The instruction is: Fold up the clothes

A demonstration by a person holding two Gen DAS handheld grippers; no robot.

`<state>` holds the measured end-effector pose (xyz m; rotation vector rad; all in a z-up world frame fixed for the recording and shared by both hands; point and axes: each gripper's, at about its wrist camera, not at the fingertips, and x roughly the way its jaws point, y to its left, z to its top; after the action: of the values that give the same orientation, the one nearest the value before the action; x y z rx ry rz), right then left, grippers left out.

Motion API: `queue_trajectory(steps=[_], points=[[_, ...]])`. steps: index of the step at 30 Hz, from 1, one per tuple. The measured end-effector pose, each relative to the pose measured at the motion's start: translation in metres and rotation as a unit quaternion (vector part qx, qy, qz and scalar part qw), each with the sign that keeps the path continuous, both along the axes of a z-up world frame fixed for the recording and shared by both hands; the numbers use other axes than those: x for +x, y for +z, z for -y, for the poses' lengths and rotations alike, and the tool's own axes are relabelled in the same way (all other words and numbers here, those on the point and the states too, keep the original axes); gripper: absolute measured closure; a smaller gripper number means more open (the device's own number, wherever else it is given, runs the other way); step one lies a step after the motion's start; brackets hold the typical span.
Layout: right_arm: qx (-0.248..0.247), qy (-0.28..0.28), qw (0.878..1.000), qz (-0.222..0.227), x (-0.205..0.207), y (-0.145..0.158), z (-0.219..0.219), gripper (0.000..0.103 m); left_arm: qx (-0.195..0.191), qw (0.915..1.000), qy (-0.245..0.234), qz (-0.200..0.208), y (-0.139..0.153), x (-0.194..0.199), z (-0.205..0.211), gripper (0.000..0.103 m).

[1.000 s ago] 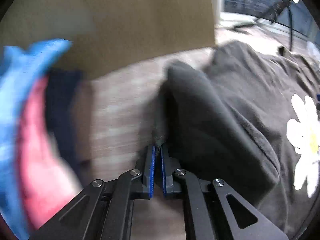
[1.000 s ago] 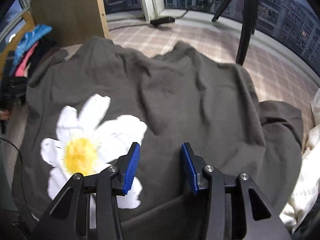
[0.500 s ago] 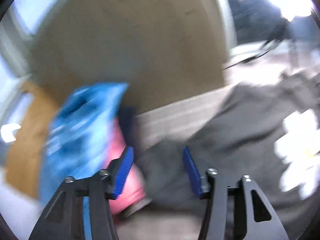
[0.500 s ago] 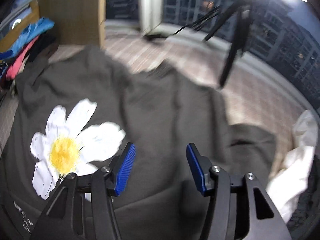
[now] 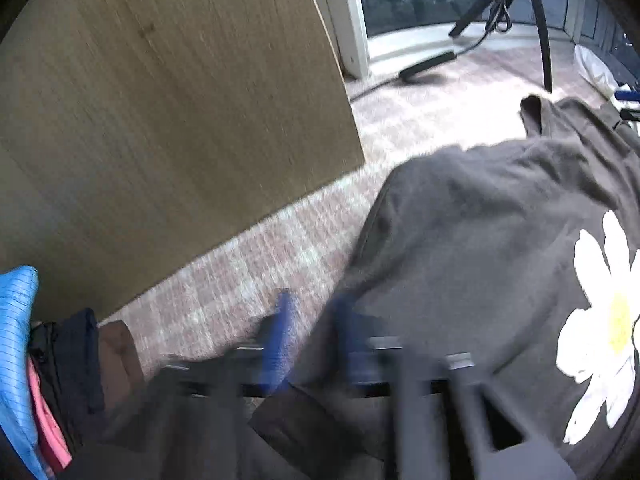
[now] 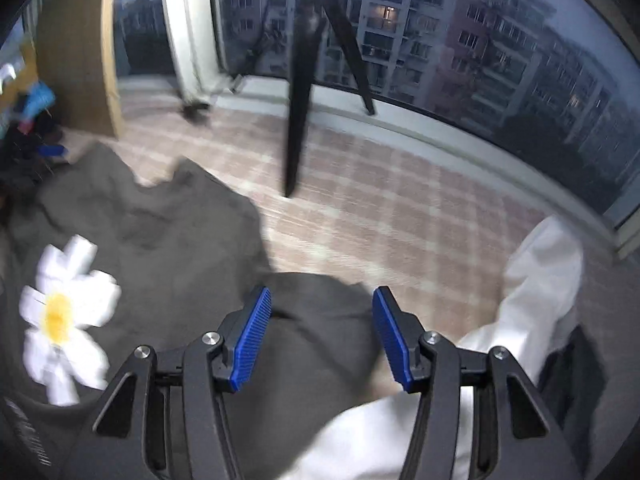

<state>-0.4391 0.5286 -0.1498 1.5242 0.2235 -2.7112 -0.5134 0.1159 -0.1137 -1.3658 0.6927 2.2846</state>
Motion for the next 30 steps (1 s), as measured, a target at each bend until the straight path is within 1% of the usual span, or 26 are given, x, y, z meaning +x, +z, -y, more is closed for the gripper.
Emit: queue_trajectory(steps=[2,3,5,8,9,10,11,12,13,14,15,16,17,18,19,20,21,22,23,25,26,27,29,30], points=[[0.000,0.000,1.000,0.010,-0.006,-0.004,-0.007,0.050,0.001,1.0000,0.001,0.008,-0.002,0.003,0.004,0.103],[0.000,0.001,1.000,0.016,-0.009,-0.006,-0.011,0.049,0.001,1.0000,0.005,0.001,0.002,0.005,0.009,0.103],[-0.004,0.009,0.999,0.036,-0.014,-0.014,-0.015,0.042,0.000,0.9998,0.014,-0.014,0.011,0.011,0.019,0.103],[-0.010,0.029,0.997,0.064,-0.021,-0.030,-0.009,0.042,0.008,0.9991,0.033,-0.024,0.023,0.015,0.037,0.103],[-0.016,0.037,0.997,0.071,-0.023,-0.034,-0.007,0.044,0.010,0.9990,0.034,-0.027,0.026,0.017,0.042,0.103],[-0.025,0.047,0.996,0.071,-0.023,-0.035,-0.002,0.066,0.020,0.9990,0.030,-0.026,0.027,0.016,0.045,0.103],[-0.034,0.055,0.995,0.071,-0.022,-0.035,0.003,0.099,0.033,0.9990,0.025,-0.020,0.027,0.015,0.045,0.102],[-0.038,0.055,0.996,0.067,-0.021,-0.033,0.006,0.097,0.038,0.9990,0.021,-0.012,0.026,0.014,0.044,0.097],[-0.038,0.050,0.997,0.054,-0.019,-0.027,0.008,0.097,0.043,0.9989,0.018,-0.004,0.025,0.012,0.042,0.087],[-0.039,0.046,0.997,0.041,-0.015,-0.020,0.010,0.098,0.047,0.9988,0.015,0.004,0.024,0.011,0.041,0.055],[-0.042,0.039,0.998,0.025,-0.010,-0.009,0.010,0.098,0.042,0.9991,0.006,0.006,0.018,0.010,0.036,0.038],[-0.043,0.029,0.999,0.006,-0.003,0.003,0.008,0.098,0.037,0.9993,-0.002,0.008,0.013,0.008,0.032,0.039],[-0.044,0.013,0.999,-0.011,0.005,0.014,0.003,0.098,0.031,0.9994,-0.011,0.010,0.008,0.006,0.027,0.042],[-0.045,-0.004,0.999,-0.028,0.014,0.024,-0.001,0.098,0.016,0.9997,-0.016,0.012,-0.002,0.005,0.022,0.052],[-0.045,-0.020,0.998,-0.045,0.023,0.035,-0.006,0.098,0.006,0.9996,-0.021,0.016,-0.008,0.005,0.020,0.078],[-0.041,-0.034,0.997,-0.055,0.030,0.043,-0.010,0.098,-0.004,0.9995,-0.026,0.020,-0.014,0.005,0.018,0.098],[-0.018,-0.035,0.998,-0.040,0.031,0.039,-0.009,0.097,0.012,0.9993,-0.031,0.019,-0.012,0.007,0.019,0.101],[0.006,-0.037,0.999,-0.025,0.033,0.035,-0.007,0.086,0.005,0.9994,-0.030,0.014,-0.012,0.008,0.020,0.101],[0.034,-0.038,0.999,-0.012,0.034,0.032,-0.004,0.069,-0.003,0.9995,-0.029,0.008,-0.011,0.009,0.020,0.101],[0.119,-0.031,0.992,-0.013,0.034,0.026,0.014,0.051,0.000,0.9998,-0.014,0.013,-0.008,0.006,0.028,0.101],[0.132,-0.023,0.991,-0.025,0.033,0.028,0.023,0.049,-0.004,0.9999,-0.008,0.012,-0.007,0.005,0.032,0.101],[0.117,-0.015,0.993,-0.031,0.032,0.031,0.026,0.049,-0.009,0.9999,-0.001,0.011,-0.006,0.004,0.035,0.100],[0.088,0.000,0.995,-0.042,0.028,0.037,0.032,0.049,-0.037,0.9991,0.019,0.003,-0.003,0.002,0.042,0.094],[0.081,0.006,0.996,-0.044,0.023,0.038,0.037,0.049,-0.053,0.9981,0.029,-0.012,0.001,0.002,0.043,0.093]])
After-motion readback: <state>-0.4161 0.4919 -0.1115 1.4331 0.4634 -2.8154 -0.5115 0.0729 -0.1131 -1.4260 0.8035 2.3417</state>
